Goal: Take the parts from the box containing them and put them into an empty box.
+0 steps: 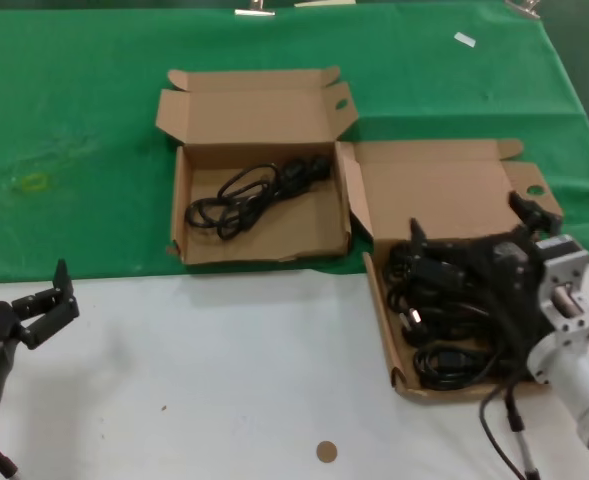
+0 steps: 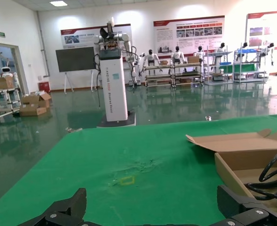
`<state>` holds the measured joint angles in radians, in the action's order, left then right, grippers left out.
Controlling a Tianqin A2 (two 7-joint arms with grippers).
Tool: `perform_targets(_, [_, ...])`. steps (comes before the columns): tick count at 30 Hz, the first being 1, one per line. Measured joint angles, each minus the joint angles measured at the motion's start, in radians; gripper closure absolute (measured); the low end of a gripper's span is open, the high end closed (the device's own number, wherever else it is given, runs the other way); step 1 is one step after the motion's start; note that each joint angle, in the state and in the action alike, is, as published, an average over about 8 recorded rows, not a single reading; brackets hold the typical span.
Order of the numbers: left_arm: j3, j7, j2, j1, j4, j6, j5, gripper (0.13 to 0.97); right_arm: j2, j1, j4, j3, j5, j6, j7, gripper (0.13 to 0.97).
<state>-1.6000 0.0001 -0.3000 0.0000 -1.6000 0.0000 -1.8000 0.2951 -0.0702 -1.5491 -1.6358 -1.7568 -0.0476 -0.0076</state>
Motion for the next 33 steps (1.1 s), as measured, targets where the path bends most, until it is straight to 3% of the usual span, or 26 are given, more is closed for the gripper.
perform_targets(33, [0.000,0.000,0.000,0.000,0.000,0.000,0.000,0.132,0.002,0.030,-0.022,0.015,-0.018,0.020,0.003,0.129])
